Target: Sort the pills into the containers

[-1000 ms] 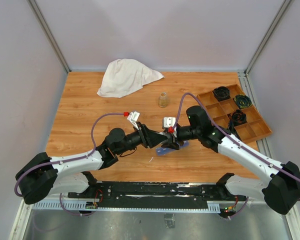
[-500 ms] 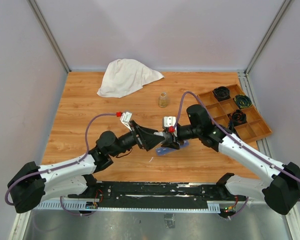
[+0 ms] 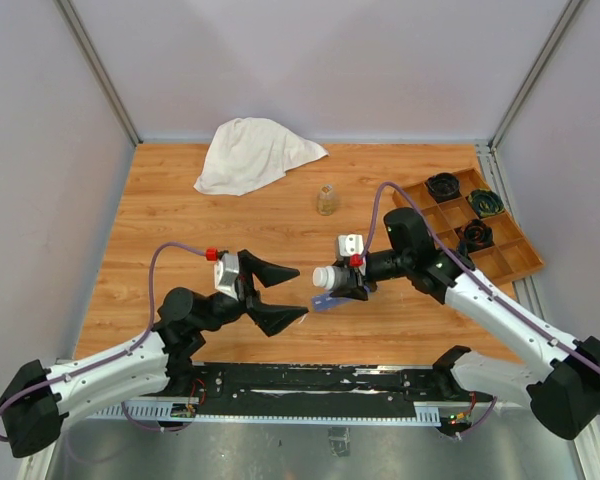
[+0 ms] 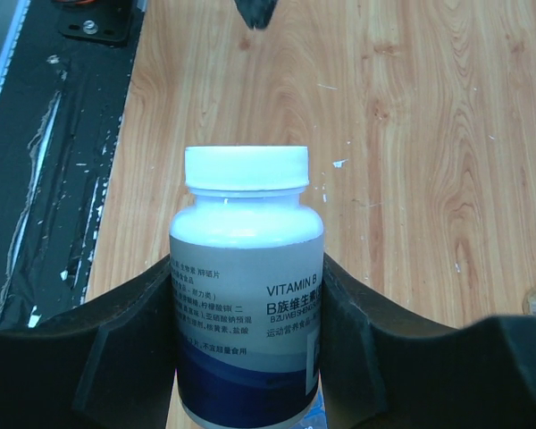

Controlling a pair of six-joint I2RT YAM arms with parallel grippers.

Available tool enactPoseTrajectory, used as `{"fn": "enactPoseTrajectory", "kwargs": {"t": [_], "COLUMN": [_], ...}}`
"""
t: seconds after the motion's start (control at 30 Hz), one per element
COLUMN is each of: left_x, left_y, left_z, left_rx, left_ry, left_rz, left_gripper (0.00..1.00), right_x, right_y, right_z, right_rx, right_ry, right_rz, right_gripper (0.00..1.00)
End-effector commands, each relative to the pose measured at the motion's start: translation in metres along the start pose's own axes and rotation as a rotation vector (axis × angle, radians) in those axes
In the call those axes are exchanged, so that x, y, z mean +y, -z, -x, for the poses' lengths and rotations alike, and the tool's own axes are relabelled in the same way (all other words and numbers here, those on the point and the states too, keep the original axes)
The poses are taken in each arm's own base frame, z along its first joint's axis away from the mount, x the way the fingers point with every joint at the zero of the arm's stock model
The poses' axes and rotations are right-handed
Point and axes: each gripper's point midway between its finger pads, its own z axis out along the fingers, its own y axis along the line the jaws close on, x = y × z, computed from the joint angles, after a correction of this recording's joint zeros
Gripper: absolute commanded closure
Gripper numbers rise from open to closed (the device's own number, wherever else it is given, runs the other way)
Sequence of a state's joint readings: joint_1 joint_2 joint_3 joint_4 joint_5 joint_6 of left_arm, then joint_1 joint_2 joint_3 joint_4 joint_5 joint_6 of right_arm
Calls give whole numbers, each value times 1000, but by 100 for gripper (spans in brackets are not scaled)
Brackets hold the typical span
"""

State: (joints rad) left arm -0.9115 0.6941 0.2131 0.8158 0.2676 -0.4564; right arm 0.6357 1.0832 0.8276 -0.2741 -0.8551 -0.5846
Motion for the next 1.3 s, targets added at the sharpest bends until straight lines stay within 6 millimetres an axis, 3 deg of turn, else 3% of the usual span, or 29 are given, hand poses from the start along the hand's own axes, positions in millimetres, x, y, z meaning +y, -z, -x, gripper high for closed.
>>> {"fn": "enactPoseTrajectory", "kwargs": {"t": [0.0, 0.23, 0.43, 0.63, 0.73, 0.97, 1.27], "left_x": [-32, -16, -6, 7, 10, 11, 15], "left_y": [4, -2, -14, -33, -37, -43, -47], "left_z": [8, -6, -5, -12, -15, -24, -23], "left_rx": [-15, 29, 30, 73, 80, 83, 75], "left_ry": [-356, -601, -680, -679, -666, -620, -590], "left_rz": [-231, -240, -225, -202, -199, -212, -188], "left_gripper": [2, 2, 3, 10, 18, 29, 35], "right_x": [11, 15, 16, 14, 13, 13, 12], "right_y": [14, 21, 20, 19, 18, 17, 17], "right_z": [19, 18, 16, 11, 10, 8, 8], "right_rx": [-71, -87, -73, -55, -49, -46, -44], "right_ry": [88, 143, 148, 134, 129, 123, 120], "right_rz": [72, 86, 104, 103, 103, 105, 104], "right_gripper": [99, 100, 100, 100, 100, 99, 99]}}
